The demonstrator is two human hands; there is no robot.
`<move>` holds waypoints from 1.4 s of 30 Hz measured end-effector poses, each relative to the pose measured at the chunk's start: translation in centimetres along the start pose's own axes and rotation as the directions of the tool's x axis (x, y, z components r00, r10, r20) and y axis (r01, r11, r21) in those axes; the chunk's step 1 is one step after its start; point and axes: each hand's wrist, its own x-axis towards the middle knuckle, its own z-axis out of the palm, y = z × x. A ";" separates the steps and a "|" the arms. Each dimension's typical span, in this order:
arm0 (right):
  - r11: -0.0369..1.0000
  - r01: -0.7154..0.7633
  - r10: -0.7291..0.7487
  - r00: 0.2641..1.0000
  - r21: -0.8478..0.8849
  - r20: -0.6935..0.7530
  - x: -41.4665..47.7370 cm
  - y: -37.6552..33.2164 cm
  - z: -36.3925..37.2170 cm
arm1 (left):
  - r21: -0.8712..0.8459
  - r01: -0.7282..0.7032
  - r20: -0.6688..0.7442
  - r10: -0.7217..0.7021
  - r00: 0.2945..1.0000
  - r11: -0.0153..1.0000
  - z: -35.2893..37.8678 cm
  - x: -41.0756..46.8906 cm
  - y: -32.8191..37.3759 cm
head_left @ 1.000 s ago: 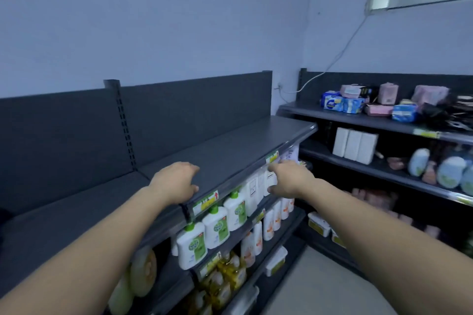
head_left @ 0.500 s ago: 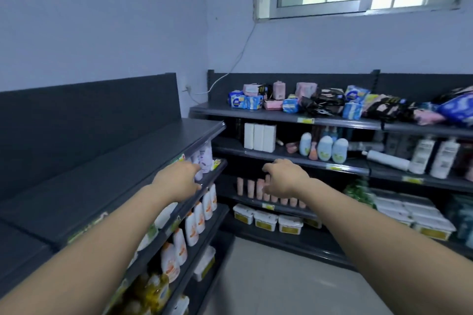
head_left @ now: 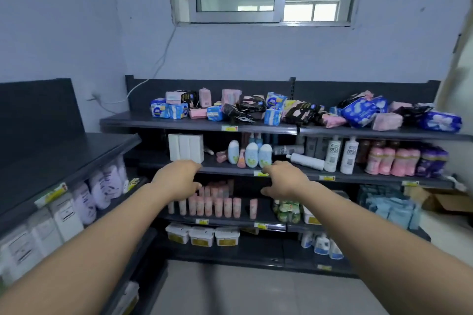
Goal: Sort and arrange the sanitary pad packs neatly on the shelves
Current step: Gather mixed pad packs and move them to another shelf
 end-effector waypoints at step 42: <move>0.855 -0.515 0.519 0.846 0.064 -0.119 17.7 50.8 -1.8 | -0.076 -0.539 -0.088 0.533 0.841 0.839 5.0 50.1 40.3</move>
